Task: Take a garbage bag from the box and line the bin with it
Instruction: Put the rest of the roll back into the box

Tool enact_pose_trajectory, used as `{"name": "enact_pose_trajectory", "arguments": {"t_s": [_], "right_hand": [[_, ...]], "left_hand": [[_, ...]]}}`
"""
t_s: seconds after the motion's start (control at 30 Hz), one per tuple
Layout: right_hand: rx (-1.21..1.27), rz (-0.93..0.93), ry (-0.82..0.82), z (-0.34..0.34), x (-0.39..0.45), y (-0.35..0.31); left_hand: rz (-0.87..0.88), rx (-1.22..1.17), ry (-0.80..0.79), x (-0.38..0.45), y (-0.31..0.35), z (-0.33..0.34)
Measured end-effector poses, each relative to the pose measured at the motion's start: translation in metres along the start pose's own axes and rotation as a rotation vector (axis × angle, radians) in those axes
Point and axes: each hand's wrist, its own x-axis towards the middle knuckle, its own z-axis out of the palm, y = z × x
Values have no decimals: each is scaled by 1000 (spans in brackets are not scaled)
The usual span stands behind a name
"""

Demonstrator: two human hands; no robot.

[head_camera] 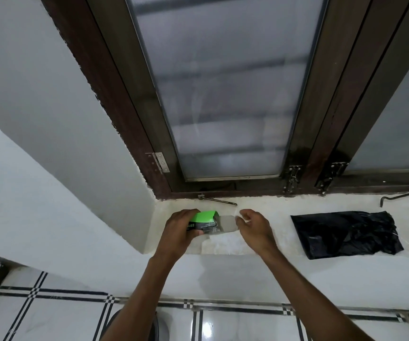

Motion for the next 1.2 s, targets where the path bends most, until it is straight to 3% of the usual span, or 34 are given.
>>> {"name": "enact_pose_trajectory", "arguments": {"t_s": [0.17, 0.3, 0.37, 0.63, 0.77, 0.83, 1.03, 1.2], "right_hand": [[483, 134, -57, 7, 1, 0], [134, 24, 85, 10, -2, 4], [89, 25, 80, 8, -4, 3], [395, 155, -47, 0, -2, -15], [820, 318, -185, -3, -4, -23], [908, 285, -223, -3, -5, -23], [625, 6, -224, 9, -10, -17], [530, -49, -188, 19, -11, -15]], "left_hand": [[12, -29, -14, -3, -2, -2], [-4, -68, 8, -8, -1, -3], [-10, -98, 17, -10, -3, -5], [-12, -193, 9, -15, -4, -8], [-5, -156, 19, -15, -1, -8], [-7, -128, 41, -14, -2, -7], [8, -32, 40, -15, -2, -5], [11, 5, 35, -15, 1, -3]]}}
